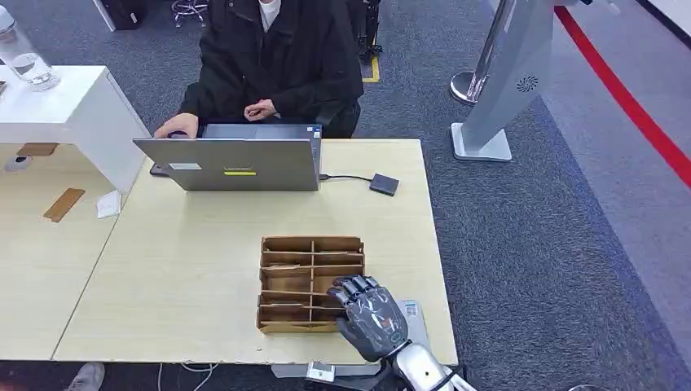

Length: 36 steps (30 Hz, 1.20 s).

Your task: Pass the card to the sensor for recognition and then transmit it.

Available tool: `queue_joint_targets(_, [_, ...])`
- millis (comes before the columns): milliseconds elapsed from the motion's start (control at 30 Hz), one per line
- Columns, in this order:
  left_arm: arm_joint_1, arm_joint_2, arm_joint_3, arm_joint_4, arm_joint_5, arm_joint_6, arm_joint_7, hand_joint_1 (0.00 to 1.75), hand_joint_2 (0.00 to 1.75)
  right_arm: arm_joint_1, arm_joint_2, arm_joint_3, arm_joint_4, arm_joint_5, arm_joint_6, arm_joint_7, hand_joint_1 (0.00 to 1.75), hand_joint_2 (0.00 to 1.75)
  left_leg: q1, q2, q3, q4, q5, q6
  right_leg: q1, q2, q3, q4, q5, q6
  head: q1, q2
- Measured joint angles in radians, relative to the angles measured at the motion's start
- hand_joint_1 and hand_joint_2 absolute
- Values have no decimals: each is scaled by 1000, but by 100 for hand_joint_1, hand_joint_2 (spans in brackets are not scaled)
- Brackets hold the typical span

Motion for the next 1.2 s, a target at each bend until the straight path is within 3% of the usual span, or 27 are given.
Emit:
queue_joint_targets(133, [-1, 3, 10, 0, 18, -40, 3, 0, 0, -1, 0, 0, 5, 2, 0, 0, 70, 175, 0, 0, 0, 0, 0, 0, 0, 0, 0, 0, 0, 0, 0, 0])
queue_joint_targets(600, [6, 67, 159, 0, 177, -374, 11, 0, 0, -67, 19, 21, 74, -58, 7, -71, 80, 175, 1, 0, 0, 0, 0, 0, 0, 0, 0, 0, 0, 0, 0, 0])
queue_joint_targets(667, [12, 81, 179, 0, 194, -416, 12, 0, 0, -81, 21, 29, 88, -73, 6, -82, 89, 175, 1, 0, 0, 0, 0, 0, 0, 0, 0, 0, 0, 0, 0, 0])
queue_joint_targets(700, [16, 88, 188, 0, 203, -435, 12, 0, 0, -87, 22, 33, 94, -81, 5, -87, 106, 175, 1, 0, 0, 0, 0, 0, 0, 0, 0, 0, 0, 0, 0, 0])
queue_joint_targets(733, [19, 95, 198, 0, 215, -463, 11, 0, 0, -95, 23, 39, 101, -90, 4, -93, 141, 175, 1, 0, 0, 0, 0, 0, 0, 0, 0, 0, 0, 0, 0, 0])
queue_joint_targets(867, [34, 129, 236, 0, 247, -552, 9, 0, 0, -126, 26, 61, 132, -126, -6, -118, 148, 175, 1, 0, 0, 0, 0, 0, 0, 0, 0, 0, 0, 0, 0, 0])
queue_joint_targets(1200, [58, 167, 280, 1, 254, -581, -4, 0, 0, -167, 27, 104, 180, -178, -24, -124, 154, 175, 1, 0, 0, 0, 0, 0, 0, 0, 1, 0, 0, 0, 0, 0])
